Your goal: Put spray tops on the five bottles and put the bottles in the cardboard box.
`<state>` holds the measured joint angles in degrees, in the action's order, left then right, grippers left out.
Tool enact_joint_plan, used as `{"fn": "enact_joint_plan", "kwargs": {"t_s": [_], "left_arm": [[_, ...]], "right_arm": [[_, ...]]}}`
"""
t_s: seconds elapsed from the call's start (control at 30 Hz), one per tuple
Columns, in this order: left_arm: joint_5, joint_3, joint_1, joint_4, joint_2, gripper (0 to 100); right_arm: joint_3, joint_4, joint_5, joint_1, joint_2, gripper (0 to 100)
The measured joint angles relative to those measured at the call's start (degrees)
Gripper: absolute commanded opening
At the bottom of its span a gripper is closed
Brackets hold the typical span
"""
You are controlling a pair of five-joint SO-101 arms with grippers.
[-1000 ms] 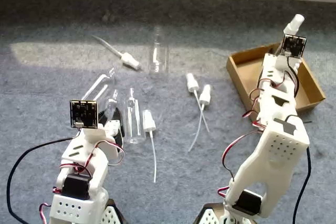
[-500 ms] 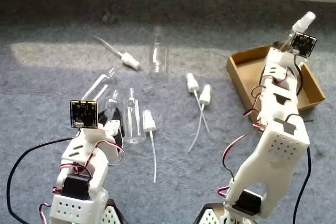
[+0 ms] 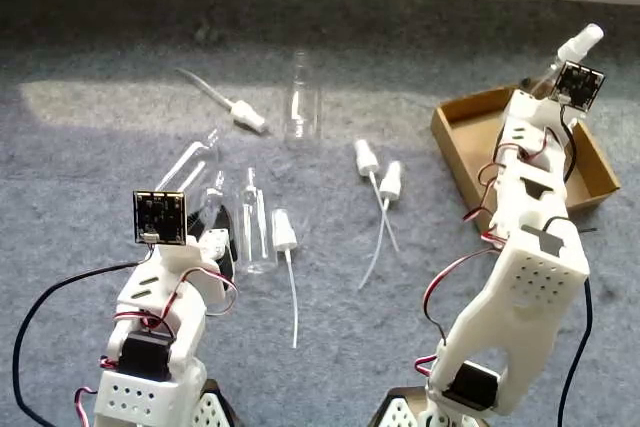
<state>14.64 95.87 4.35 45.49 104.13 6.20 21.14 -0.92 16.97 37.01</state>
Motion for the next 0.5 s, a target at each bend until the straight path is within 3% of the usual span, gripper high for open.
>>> {"fn": "enact_joint_plan", "kwargs": {"t_s": [0.5], "left_arm": [[0.0, 0.0, 0.0, 0.0, 0.0, 1]], "right_arm": [[-6.9, 0.0, 0.0, 0.8, 3.6, 10.5]]}}
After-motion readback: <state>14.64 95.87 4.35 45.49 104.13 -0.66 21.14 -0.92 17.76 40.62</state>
